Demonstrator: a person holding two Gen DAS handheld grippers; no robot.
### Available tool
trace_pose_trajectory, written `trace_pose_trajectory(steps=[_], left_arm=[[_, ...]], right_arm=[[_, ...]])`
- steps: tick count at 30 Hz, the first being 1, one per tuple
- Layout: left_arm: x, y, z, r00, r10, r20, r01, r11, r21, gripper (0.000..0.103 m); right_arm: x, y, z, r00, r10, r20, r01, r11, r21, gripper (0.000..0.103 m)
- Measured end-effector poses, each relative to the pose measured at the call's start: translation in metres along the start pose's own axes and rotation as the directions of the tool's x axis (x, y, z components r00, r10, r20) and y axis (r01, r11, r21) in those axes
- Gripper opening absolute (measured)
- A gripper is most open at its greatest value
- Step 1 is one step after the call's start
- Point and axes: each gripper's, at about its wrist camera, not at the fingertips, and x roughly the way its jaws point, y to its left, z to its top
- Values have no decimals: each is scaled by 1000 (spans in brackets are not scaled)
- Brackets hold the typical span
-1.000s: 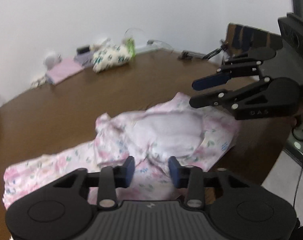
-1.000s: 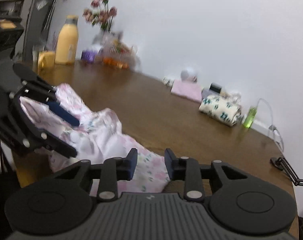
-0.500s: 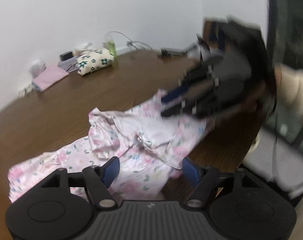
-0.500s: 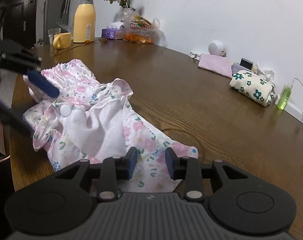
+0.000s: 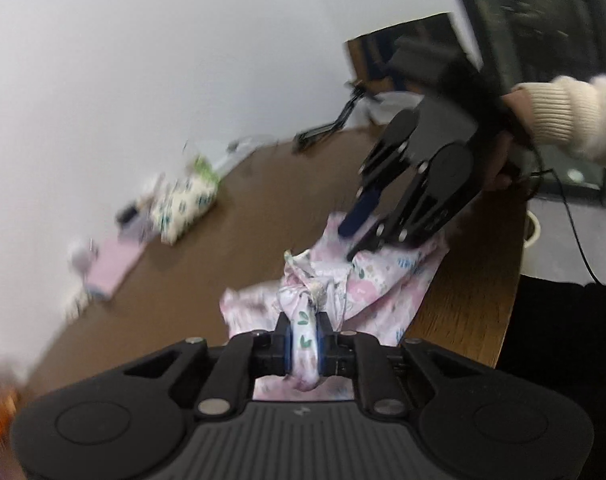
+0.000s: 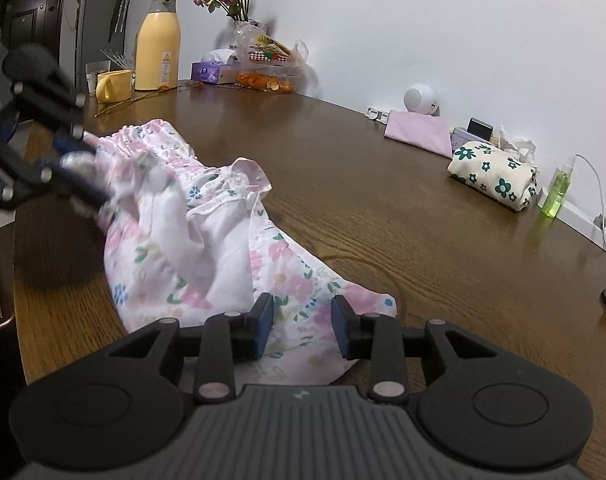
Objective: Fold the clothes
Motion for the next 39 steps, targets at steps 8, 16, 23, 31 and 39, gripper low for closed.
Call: trace_pose_trajectory(steps=[8,16,23,31,39], left_arm=[[27,10,-23,995,-78,-64,77,997,-20,15],[32,25,-52,997,-48,-66,35,982,-186,52],[-29,82,-86,997,72,16,-54,859,-509,64],[-71,74,-131,991,115,69,5,487,-873,68],[-66,74,-133,999,40,10,-6,380,-925,66]], right_arm=[[1,1,2,1000,0,-9,0,1000,6,32],[-6,7,0,999,17,-36,-16,1000,7,32],[-24,23,12,1000,22,-17,-22,999,-42,46],[-12,-11,79,976,181,121,-173,982,-75,64],[121,6,162,842,497,-209,-535,819,-207,48]])
